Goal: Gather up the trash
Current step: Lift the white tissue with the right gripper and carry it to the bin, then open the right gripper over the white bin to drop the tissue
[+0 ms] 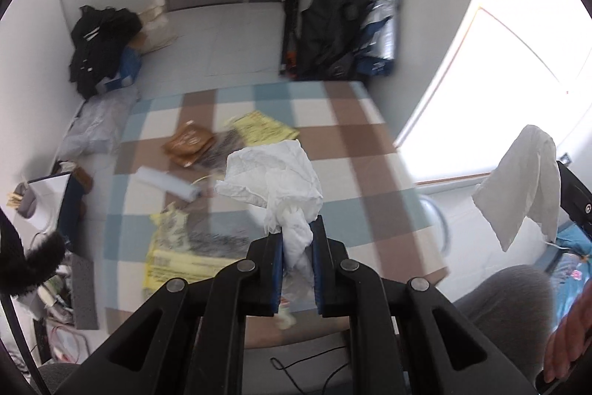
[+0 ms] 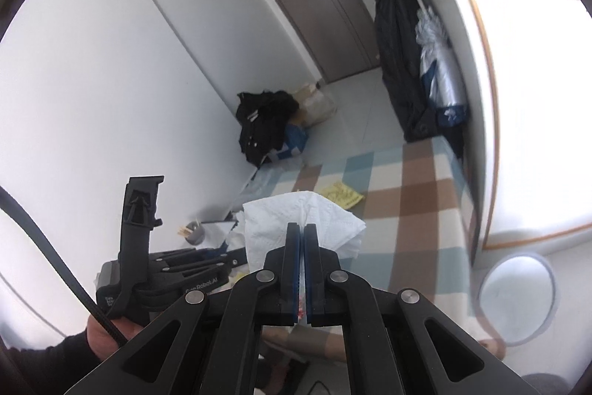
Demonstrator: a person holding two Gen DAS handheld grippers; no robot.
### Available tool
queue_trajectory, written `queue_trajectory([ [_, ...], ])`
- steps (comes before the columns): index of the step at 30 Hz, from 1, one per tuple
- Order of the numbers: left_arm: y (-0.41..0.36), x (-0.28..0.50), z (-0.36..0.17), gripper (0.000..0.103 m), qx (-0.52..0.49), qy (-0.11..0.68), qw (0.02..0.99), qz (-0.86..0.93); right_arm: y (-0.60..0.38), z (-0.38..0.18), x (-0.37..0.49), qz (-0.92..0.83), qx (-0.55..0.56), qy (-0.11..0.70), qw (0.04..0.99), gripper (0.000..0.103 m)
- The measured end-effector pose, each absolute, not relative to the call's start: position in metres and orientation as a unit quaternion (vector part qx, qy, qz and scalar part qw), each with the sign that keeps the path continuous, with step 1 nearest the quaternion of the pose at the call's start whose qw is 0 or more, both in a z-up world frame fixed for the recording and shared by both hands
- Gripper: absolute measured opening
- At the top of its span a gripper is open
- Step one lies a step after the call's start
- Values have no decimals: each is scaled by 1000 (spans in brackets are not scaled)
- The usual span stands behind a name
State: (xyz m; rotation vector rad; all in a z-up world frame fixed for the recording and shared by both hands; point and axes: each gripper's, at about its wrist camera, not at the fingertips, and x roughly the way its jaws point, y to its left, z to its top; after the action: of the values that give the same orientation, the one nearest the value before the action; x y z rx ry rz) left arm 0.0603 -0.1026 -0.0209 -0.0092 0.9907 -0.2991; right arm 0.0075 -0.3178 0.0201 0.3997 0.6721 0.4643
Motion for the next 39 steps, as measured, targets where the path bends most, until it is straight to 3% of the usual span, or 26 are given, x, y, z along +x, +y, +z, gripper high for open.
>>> queue_trajectory([
  [8,-177,67,0,9,2,459,859,-227,-401,48,-15,142,196,289,926,1],
  [14,-253,74,-7,9,21,469,829,-303,-471,28,-19,63,208,304,928,1],
  [23,-334,103,-68,9,52,537,758,-367,-539,-60,1,-9,260,370,892,1],
  [39,-385,148,-151,9,69,633,682,-361,-554,-240,66,-18,345,502,793,2],
])
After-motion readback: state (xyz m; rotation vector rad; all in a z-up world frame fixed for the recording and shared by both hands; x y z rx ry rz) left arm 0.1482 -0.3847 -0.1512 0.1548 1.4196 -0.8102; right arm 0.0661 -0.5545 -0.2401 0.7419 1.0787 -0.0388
